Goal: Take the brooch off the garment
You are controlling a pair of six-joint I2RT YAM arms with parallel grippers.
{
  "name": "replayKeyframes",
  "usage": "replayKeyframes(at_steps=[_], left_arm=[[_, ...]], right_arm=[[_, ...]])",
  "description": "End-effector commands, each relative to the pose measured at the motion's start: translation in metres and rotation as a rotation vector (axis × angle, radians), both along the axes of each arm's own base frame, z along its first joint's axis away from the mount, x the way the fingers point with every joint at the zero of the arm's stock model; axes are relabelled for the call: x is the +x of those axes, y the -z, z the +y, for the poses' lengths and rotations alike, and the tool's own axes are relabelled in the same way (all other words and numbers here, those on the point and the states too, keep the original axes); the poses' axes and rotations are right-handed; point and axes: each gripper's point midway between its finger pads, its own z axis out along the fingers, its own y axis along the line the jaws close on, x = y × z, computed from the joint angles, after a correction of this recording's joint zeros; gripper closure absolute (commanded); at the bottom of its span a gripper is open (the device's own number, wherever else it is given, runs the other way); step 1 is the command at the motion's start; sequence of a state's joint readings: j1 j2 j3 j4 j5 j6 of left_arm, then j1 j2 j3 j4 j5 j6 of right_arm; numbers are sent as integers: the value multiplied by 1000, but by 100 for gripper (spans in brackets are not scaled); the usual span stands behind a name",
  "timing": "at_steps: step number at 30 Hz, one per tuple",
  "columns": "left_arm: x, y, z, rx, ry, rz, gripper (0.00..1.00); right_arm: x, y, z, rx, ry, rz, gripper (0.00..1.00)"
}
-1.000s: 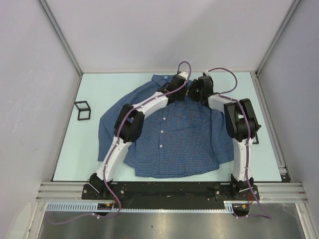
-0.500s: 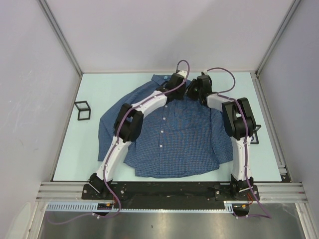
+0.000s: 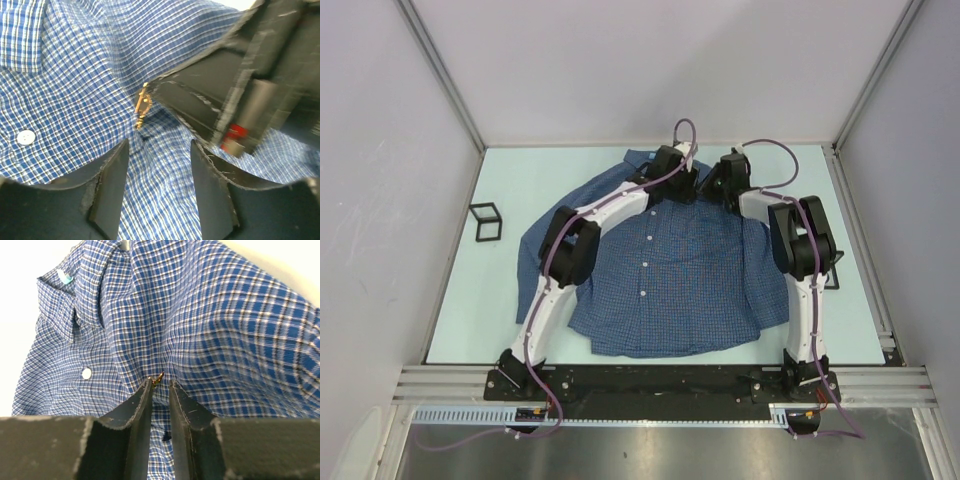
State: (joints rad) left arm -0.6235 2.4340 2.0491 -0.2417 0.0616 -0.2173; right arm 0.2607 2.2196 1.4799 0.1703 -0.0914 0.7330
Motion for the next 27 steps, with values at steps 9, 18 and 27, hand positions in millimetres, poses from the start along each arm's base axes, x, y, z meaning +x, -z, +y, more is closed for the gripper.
replayKeyframes(at_steps=[9,18,27], left_arm=[[22,-72,2,-203,19,-48,60],[24,-16,9,-133,-46,82,74],[24,-8,20,-117,-86,106,78]], right_arm=[[-11,-17,15,7,-84,-54,76],[-15,-33,27,11,-125,-109,66],[-24,-26,22,1,-111,-79,69]])
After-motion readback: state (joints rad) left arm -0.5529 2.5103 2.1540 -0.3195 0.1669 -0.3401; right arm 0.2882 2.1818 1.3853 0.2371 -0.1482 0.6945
